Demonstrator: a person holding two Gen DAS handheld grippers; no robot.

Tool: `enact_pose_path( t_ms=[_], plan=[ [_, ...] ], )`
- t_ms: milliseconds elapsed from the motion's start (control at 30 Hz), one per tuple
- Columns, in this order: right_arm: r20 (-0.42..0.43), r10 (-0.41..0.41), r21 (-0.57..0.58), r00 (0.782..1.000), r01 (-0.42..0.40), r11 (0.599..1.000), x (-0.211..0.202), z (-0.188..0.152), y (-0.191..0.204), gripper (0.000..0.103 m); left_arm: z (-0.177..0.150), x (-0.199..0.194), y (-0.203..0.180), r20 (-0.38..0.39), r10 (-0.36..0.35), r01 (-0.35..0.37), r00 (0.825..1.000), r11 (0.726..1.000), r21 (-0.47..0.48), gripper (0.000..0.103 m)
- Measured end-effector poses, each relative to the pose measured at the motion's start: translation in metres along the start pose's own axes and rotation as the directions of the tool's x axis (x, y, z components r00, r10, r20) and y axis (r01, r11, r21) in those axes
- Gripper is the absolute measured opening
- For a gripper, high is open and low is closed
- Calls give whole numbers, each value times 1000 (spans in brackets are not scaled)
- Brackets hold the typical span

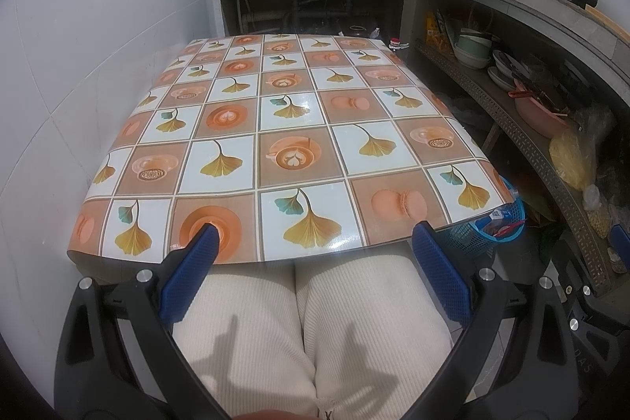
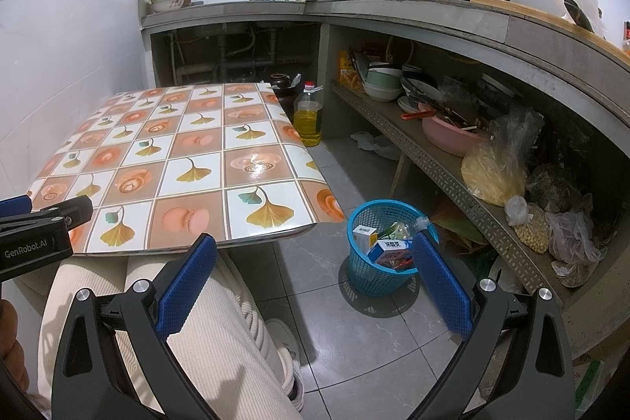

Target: Collect trash

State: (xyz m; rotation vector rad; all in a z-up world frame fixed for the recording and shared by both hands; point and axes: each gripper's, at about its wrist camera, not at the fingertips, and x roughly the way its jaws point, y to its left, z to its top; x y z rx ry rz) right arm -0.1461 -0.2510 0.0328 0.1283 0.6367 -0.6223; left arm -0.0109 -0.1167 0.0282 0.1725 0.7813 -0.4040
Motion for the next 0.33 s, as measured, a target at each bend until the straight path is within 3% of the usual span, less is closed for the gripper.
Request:
enact_pose_path(
  t_ms=[333],
  plan=[
    [1,-1,-2,1000,1,1000,0,0,0,96,0,0,1,-2,1,-1,1000,1000,-2,94]
  ],
)
